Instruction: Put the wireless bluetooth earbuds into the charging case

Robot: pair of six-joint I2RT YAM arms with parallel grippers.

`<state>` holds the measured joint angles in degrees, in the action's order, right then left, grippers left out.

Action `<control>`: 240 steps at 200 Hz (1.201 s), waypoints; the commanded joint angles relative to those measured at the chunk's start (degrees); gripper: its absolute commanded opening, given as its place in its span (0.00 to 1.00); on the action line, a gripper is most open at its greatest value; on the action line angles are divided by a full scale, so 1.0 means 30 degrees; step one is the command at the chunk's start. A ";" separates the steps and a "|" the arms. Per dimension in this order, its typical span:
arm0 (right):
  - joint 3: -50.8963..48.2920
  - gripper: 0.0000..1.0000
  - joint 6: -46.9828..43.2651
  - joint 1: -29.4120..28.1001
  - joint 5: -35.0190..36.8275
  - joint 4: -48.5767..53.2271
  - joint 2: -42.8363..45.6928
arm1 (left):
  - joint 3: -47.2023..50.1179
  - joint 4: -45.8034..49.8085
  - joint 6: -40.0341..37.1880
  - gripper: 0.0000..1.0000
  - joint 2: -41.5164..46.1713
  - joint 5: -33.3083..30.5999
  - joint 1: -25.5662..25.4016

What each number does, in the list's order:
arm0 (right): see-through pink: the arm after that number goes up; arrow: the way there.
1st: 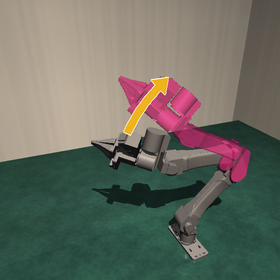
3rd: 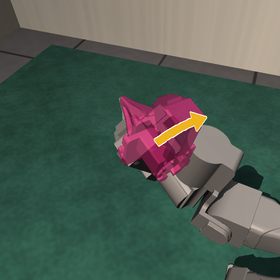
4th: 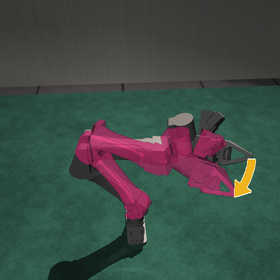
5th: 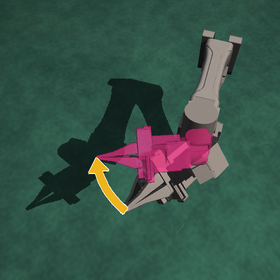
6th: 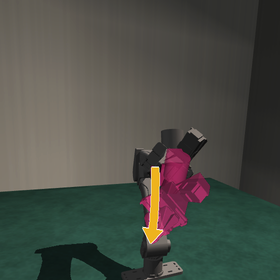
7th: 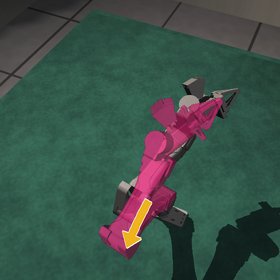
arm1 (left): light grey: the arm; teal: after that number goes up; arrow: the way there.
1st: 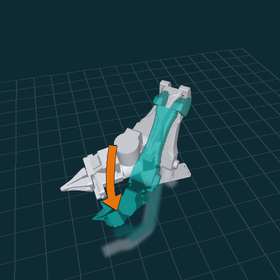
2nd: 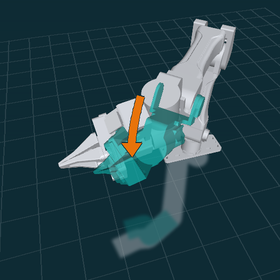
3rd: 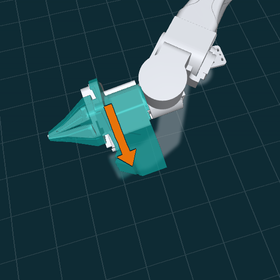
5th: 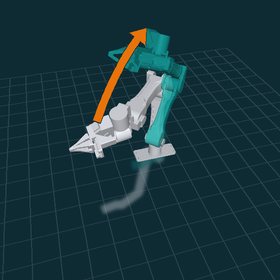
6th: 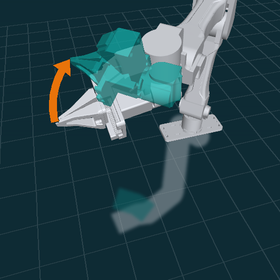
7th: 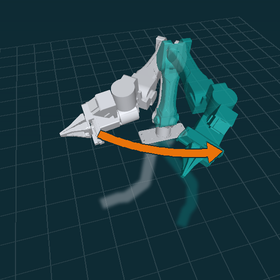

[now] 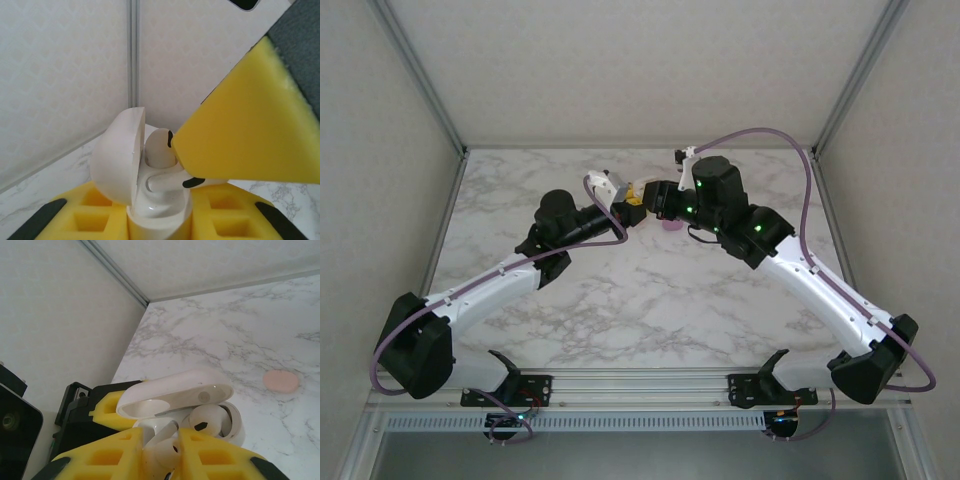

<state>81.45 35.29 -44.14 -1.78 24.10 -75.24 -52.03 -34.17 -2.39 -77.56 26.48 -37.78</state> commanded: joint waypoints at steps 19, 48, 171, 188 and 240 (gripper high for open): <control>0.0928 0.23 -0.0006 0.0358 -0.2179 0.1359 -0.0533 | -0.0418 -0.0589 -0.1012 0.17 0.0862 0.0946 -0.0148; 0.0961 0.23 0.0848 0.1215 -0.3840 0.1010 -0.0529 | -0.0118 -0.0200 -0.1875 0.17 0.0980 0.1335 -0.0148; 0.0702 0.22 0.2983 0.2437 -0.7087 -0.0121 -0.0656 | -0.0293 0.0984 -0.3419 0.16 0.1010 0.1486 -0.0138; 0.0573 0.22 0.3260 0.2459 -0.7384 -0.0513 -0.0651 | -0.0264 0.0830 -0.3377 0.16 0.1009 0.1458 -0.0124; 0.0813 0.22 0.3826 0.2695 -0.8239 -0.0459 -0.0745 | -0.0323 0.0793 -0.3333 0.16 0.1009 0.1281 -0.0130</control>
<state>82.94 45.34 -36.80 -23.88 24.29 -76.95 -52.03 -30.20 -11.86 -76.14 29.52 -37.80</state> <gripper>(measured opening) 0.224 0.233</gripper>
